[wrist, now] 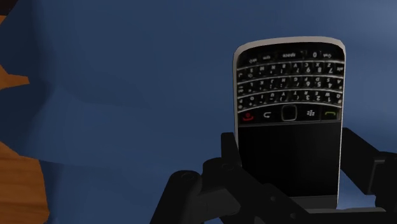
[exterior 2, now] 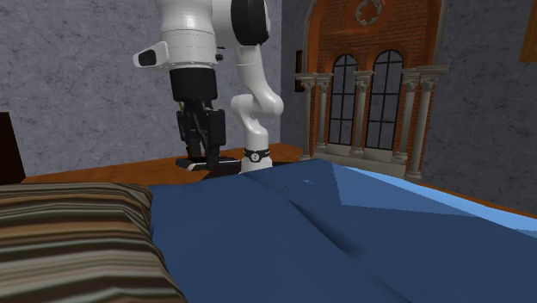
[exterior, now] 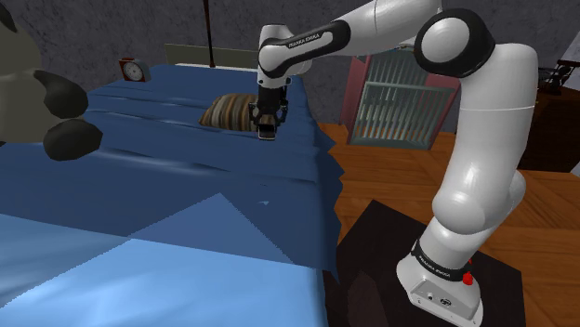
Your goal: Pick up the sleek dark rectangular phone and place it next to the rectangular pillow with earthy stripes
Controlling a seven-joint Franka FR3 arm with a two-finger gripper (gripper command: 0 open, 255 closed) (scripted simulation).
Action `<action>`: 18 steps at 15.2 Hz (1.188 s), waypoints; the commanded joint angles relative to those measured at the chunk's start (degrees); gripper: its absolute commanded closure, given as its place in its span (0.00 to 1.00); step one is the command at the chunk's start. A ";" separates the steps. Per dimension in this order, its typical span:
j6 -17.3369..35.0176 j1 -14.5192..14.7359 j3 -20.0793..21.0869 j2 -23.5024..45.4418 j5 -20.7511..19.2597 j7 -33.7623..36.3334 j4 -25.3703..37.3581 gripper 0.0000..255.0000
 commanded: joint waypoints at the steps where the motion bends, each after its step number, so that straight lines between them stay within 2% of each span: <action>1: 1.39 0.01 -0.06 0.35 -0.14 0.04 -1.02 1.00; 13: 9.69 0.43 -0.74 4.18 -1.60 0.62 -5.67 1.00; 18: 9.69 0.43 -0.74 4.18 -1.60 0.62 -5.67 1.00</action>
